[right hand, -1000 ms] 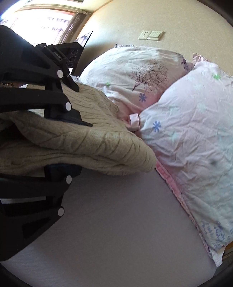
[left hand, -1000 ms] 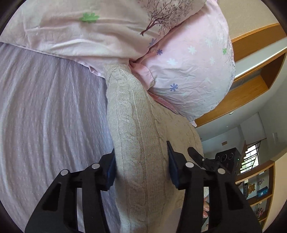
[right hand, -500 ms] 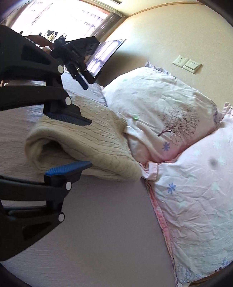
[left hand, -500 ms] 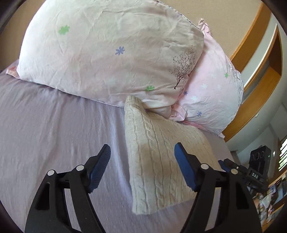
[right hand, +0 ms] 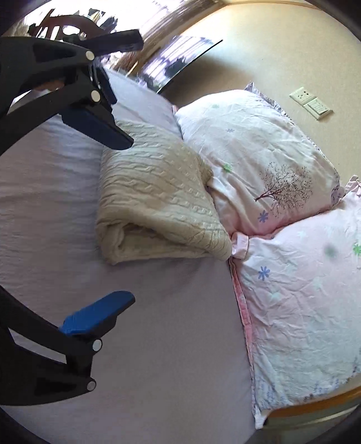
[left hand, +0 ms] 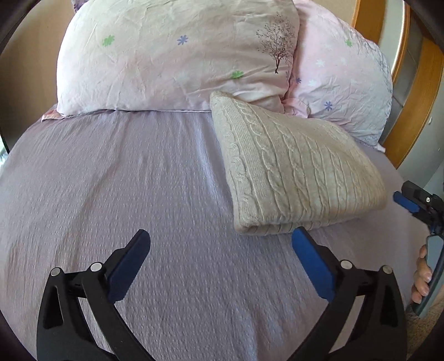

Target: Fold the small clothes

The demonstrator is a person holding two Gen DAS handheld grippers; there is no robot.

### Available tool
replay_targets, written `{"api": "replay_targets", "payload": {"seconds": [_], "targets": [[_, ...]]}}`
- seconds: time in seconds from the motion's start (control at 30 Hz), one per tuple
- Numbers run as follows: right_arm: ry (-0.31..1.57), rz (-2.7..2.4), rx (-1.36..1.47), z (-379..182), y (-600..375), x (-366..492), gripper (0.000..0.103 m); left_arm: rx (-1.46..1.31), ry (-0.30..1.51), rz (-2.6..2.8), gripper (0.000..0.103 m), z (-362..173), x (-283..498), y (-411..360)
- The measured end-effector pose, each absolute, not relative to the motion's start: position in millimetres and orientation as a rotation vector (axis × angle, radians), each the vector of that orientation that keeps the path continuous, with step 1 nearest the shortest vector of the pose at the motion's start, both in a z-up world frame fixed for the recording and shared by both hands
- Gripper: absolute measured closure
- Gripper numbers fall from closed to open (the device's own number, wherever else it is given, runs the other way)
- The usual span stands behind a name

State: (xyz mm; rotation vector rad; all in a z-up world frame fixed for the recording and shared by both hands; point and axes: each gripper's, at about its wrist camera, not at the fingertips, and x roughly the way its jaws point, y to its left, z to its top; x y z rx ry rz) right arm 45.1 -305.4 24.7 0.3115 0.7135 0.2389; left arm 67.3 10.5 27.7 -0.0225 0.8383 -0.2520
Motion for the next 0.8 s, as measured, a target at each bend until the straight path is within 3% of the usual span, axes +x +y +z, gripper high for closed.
{"api": "replay_targets", "payload": {"seconds": [0.4,0.8], "targets": [[0.918,0.069,0.026,-19.8,-239.2,57.7,0.002,0.126,0.940,-0.177,0.001,2.2,76.5,-10.5],[0.923,0.021,0.002,-22.6,-234.5,54.7,0.002,0.122,0.941,-0.179,0.001,2.9,76.7,-9.0]]}}
